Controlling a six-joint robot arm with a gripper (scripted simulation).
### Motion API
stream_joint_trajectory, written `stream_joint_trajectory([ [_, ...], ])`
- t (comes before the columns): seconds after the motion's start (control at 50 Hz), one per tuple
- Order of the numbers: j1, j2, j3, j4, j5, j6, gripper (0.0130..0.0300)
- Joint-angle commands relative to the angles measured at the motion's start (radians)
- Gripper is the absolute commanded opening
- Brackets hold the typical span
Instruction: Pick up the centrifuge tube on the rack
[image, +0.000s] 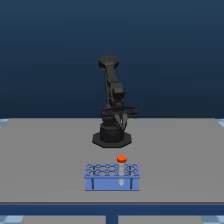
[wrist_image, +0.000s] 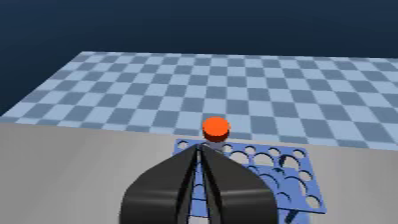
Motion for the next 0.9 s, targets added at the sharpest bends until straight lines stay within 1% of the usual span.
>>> stream_joint_trajectory([
  [0.02,0.000,0.000,0.000,0.000,0.000,0.000,0.0300],
  [0.6,0.000,0.007,-0.003,0.009,-0.001,-0.008,0.0300],
  [0.8,0.002,0.036,-0.019,0.048,-0.002,-0.046,0.0300],
  [0.86,0.003,0.060,-0.032,0.080,-0.003,-0.076,0.0300],
  [0.9,0.003,0.060,-0.032,0.080,-0.003,-0.076,0.0300],
])
